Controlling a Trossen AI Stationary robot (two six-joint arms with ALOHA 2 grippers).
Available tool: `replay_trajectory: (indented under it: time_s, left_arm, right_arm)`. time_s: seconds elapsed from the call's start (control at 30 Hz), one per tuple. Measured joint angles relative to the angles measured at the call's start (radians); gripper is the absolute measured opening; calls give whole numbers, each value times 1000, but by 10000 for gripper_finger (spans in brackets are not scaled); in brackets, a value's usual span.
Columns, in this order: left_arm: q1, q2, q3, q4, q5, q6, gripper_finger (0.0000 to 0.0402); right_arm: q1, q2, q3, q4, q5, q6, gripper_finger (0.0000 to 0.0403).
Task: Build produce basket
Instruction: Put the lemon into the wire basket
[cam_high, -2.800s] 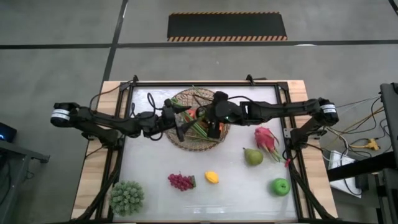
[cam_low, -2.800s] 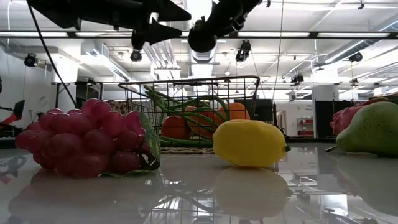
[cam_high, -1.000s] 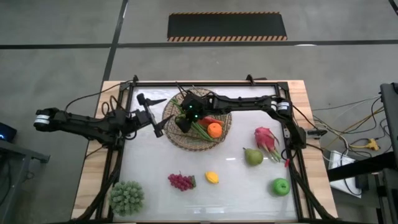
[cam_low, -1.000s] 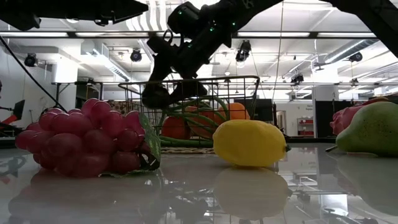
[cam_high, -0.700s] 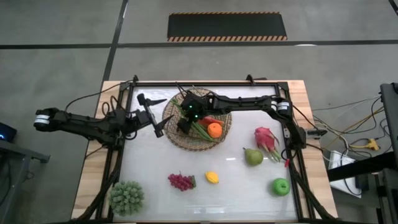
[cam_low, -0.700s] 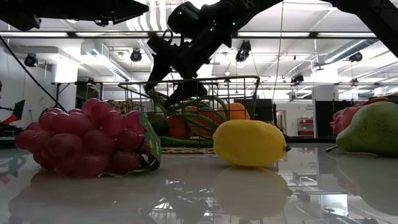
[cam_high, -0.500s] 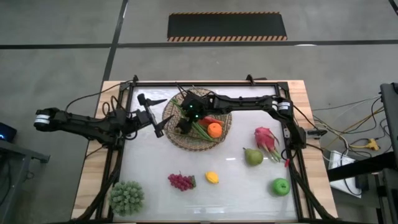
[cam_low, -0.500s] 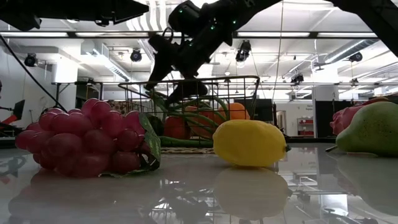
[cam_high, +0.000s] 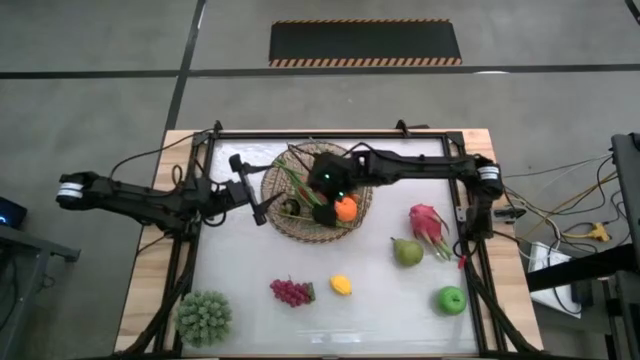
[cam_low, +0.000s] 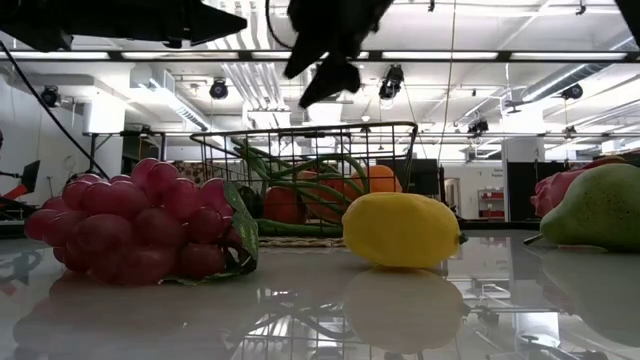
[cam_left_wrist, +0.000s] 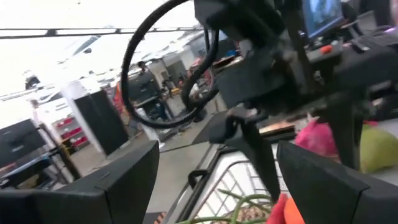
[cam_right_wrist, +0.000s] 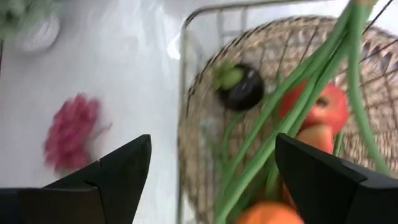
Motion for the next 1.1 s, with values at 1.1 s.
replay_trajectory:
  time_s: [1.1]
  left_arm:
    - [-71,40,7,32,43,-41,306]
  right_arm:
    - [556,-65,-349,97,311,352,324]
